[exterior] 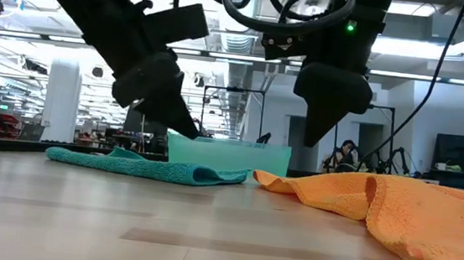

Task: Roll microfiber towels into tight, uniform cylinder then place into a basket
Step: Roll the blue microfiber cloth

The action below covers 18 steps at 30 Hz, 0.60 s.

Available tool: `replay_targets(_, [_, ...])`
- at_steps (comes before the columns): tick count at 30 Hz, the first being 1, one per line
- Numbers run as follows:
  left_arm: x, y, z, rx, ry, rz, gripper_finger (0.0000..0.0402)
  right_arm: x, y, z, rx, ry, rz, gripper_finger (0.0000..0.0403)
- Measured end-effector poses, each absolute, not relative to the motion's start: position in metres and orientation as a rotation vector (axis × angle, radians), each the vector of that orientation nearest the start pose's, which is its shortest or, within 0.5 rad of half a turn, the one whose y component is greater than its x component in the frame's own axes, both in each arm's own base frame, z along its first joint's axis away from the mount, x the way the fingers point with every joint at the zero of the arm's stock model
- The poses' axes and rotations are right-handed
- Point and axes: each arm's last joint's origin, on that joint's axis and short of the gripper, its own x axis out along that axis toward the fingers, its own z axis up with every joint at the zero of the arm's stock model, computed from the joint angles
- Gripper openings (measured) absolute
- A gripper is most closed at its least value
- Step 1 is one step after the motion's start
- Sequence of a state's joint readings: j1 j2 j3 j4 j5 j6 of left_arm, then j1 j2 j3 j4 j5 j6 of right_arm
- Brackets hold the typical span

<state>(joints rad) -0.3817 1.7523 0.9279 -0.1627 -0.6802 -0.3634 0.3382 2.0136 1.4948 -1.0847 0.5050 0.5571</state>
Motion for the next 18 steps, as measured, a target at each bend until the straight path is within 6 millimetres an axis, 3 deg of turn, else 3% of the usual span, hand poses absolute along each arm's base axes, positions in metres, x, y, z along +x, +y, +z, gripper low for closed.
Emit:
replay_targets(4, [0.312,-0.107,0.148,0.122,0.792,0.38,0.0114,0.356,0.11,0.18,-0.2,1.342,-0.519,0.0122])
replay_targets(13, [0.321,-0.106,0.112,0.16,0.83,0.381,0.0114,0.358,0.112,0.18,-0.175,1.321,-0.526,0.0122])
replay_targets(18, [0.322,-0.108,0.107,0.133,0.868,0.32,0.0114,0.358,0.112,0.18,-0.151,1.312,-0.539,0.0122])
